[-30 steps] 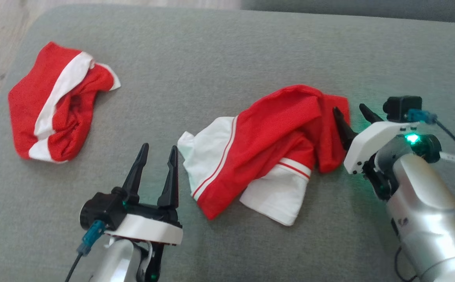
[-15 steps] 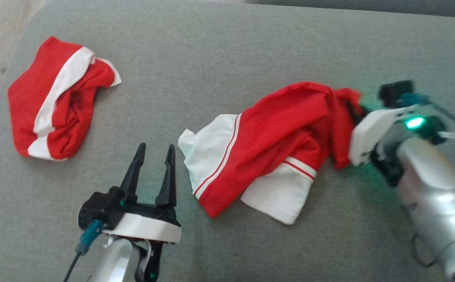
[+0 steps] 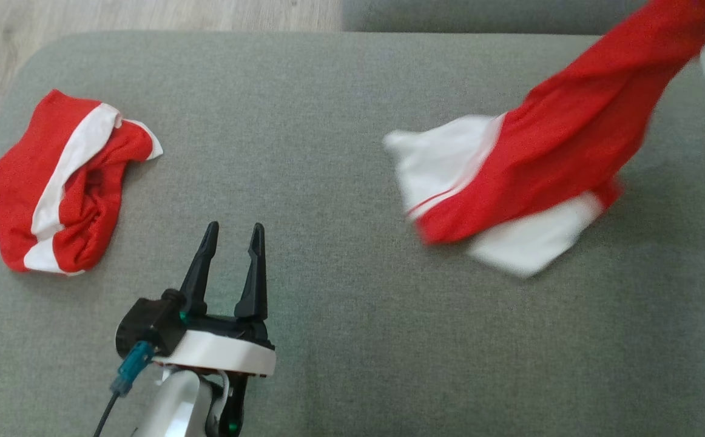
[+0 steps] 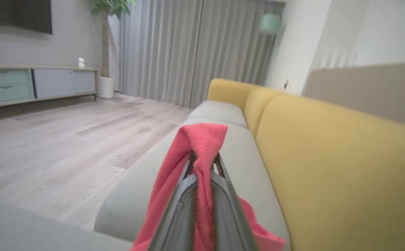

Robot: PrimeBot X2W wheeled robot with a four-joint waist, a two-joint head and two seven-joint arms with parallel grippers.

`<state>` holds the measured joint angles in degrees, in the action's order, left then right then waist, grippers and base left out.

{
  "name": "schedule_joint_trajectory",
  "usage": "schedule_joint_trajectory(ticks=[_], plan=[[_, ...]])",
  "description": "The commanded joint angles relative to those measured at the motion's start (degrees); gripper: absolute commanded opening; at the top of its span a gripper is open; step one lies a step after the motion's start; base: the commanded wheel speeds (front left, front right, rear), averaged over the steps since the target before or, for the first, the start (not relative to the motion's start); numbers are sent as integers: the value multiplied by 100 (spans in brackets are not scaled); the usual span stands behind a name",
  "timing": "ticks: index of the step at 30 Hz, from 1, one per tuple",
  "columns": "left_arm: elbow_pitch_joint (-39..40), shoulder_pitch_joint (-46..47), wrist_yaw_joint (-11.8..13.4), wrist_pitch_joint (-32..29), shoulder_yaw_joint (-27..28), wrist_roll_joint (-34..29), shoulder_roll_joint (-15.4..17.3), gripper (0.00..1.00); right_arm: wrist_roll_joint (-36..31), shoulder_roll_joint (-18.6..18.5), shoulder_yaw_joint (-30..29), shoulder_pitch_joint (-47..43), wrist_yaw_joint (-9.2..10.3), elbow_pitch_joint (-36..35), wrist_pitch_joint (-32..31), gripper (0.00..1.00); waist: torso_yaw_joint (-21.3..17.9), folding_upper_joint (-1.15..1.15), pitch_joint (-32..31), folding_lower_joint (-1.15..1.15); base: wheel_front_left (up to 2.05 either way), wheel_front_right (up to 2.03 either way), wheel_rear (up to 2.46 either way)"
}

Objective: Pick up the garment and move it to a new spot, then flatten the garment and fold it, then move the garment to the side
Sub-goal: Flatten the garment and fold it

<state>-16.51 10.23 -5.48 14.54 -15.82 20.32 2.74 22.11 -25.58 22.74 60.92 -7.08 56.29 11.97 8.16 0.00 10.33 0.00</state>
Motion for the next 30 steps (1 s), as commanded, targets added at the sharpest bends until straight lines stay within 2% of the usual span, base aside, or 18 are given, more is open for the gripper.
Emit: schedule_joint_trajectory(ticks=[1,4,9,13,18,21,24,30], plan=[[150,87,19,46,213,49,14,100,-153,103,47,246,-41,-199,123,0,-2,0,-58,0,0,0,0],[178,44,40,46,239,80,14,100,-514,246,-174,581,-41,-412,281,0,-5,0,-130,0,0,0,0],[217,-39,66,46,317,92,14,100,-736,292,-393,210,-41,-804,300,0,-31,0,-165,0,0,0,0],[239,-135,91,46,408,92,14,100,-715,260,-779,-638,-41,-1203,301,0,-172,0,-184,0,0,0,0],[225,-191,75,46,478,31,14,100,-786,334,-1516,-2124,-41,-1634,302,0,-440,0,-271,0,0,0,0],[225,-180,58,46,501,-12,14,100,-894,520,-2002,-3011,-41,-1850,302,0,-606,0,-316,0,0,0,0],[224,-179,45,46,532,-57,14,100,-1268,703,-2371,-3762,-41,-2108,302,0,-773,0,-344,0,0,0,0],[191,-185,2,46,566,-129,14,100,-1998,1254,-3049,-4606,-41,-2463,138,0,-1077,0,-343,0,0,0,0]])
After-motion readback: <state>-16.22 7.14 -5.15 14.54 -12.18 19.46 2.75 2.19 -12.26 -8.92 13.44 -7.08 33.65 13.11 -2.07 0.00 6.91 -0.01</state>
